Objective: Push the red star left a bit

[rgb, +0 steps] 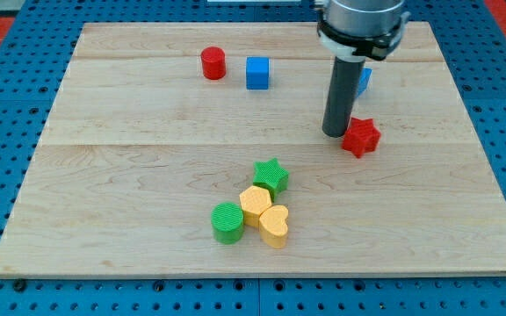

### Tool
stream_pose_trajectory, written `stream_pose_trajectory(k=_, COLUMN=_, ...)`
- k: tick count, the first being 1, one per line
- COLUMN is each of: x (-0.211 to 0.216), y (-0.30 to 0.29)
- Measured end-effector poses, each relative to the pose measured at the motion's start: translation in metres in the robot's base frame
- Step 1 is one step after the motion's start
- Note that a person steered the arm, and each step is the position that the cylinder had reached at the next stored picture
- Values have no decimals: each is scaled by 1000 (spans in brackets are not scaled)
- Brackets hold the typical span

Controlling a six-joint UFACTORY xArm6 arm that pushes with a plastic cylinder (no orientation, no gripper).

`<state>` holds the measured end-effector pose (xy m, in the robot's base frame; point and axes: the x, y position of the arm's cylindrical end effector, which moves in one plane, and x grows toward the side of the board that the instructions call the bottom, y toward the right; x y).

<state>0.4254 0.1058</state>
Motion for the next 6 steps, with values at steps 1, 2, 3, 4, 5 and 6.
stream_pose_trajectory(k=1, x=11, y=-25)
stream_pose_trajectory(k=2, x=80, y=3)
stream_pose_trajectory(k=3, x=83, y=85)
stream_pose_trajectory(k=4, x=32, y=80)
stream_pose_trajectory(k=5, x=31, y=54)
stream_pose_trajectory(k=6, x=35, y=-6)
